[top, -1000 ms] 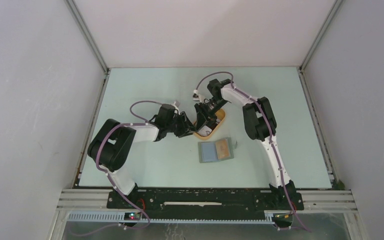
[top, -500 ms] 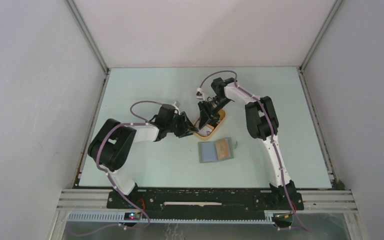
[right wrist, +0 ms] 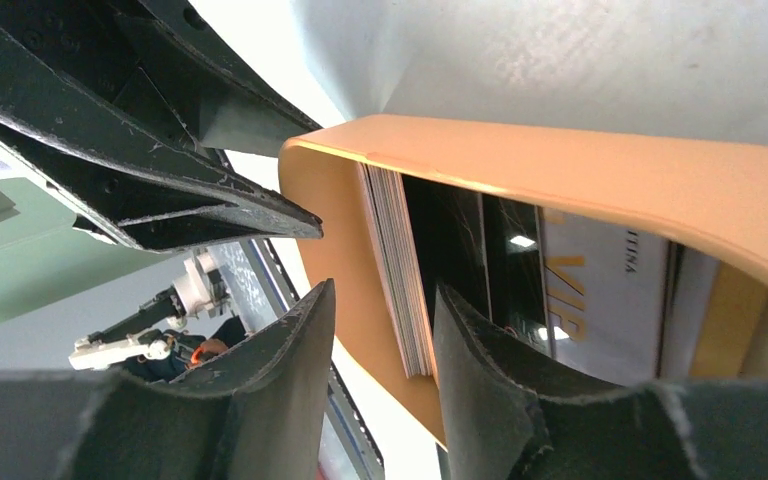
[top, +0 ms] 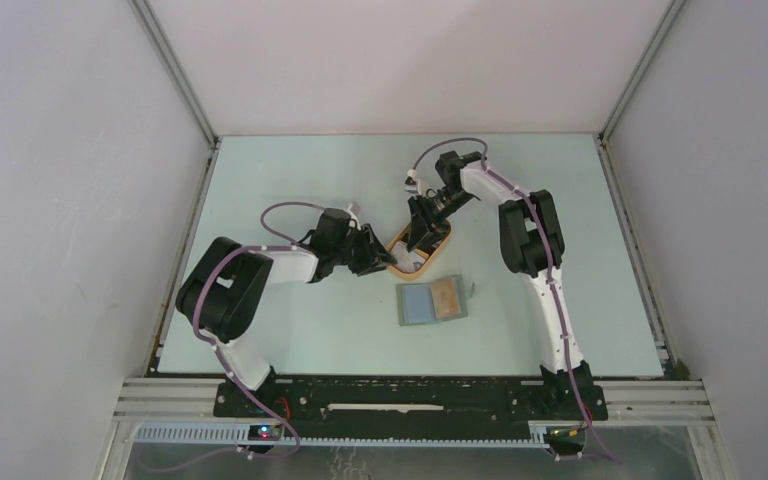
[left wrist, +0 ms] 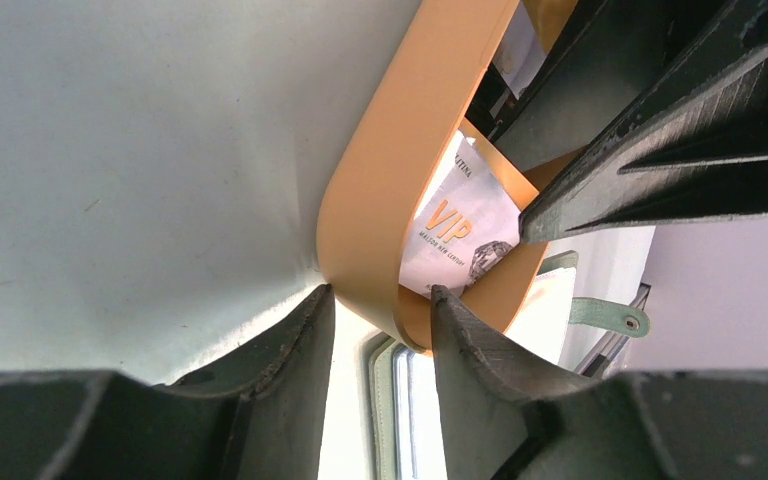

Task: Put the credit cards into the card holder
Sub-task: Pick up the credit card from the storage box.

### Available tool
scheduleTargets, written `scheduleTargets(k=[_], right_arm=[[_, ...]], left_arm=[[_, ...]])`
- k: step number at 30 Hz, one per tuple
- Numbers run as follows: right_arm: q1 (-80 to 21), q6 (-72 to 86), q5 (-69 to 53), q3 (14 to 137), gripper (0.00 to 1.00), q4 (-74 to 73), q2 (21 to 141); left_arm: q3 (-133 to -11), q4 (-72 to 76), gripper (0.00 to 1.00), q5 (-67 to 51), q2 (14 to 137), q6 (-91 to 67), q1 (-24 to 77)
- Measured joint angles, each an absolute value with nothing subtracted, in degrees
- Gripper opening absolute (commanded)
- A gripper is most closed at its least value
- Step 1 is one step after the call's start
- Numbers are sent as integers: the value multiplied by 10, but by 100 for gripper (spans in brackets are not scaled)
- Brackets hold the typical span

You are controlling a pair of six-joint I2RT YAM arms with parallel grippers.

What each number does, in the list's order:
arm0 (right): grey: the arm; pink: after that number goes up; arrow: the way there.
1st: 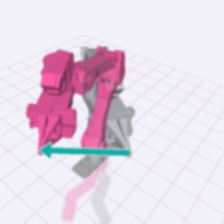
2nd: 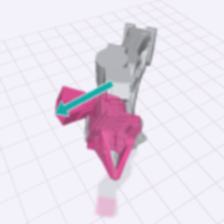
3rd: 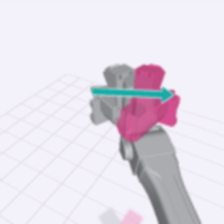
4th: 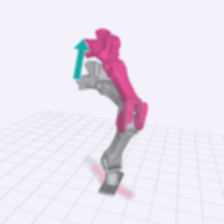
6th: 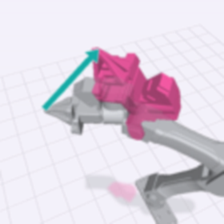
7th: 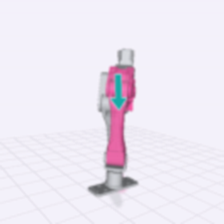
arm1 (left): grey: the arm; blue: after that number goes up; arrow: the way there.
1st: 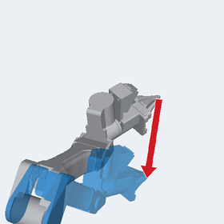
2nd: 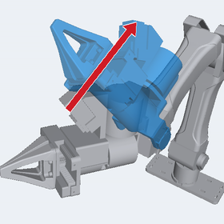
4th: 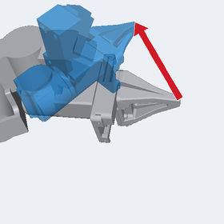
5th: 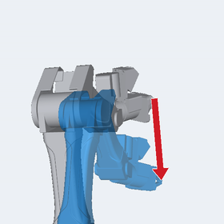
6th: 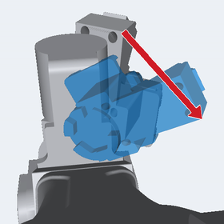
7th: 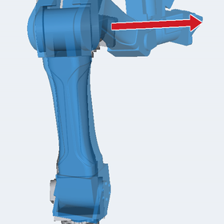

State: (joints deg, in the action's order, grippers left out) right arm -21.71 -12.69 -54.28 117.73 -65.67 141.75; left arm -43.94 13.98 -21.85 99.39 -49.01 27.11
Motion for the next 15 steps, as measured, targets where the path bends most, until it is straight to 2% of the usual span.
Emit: scheduleTargets(k=[15], right_arm=[[-210, -128, -551, 1174, 22, -661, 1418]], left_arm=[[-439, 140, 45, -219, 994, -490, 271]])
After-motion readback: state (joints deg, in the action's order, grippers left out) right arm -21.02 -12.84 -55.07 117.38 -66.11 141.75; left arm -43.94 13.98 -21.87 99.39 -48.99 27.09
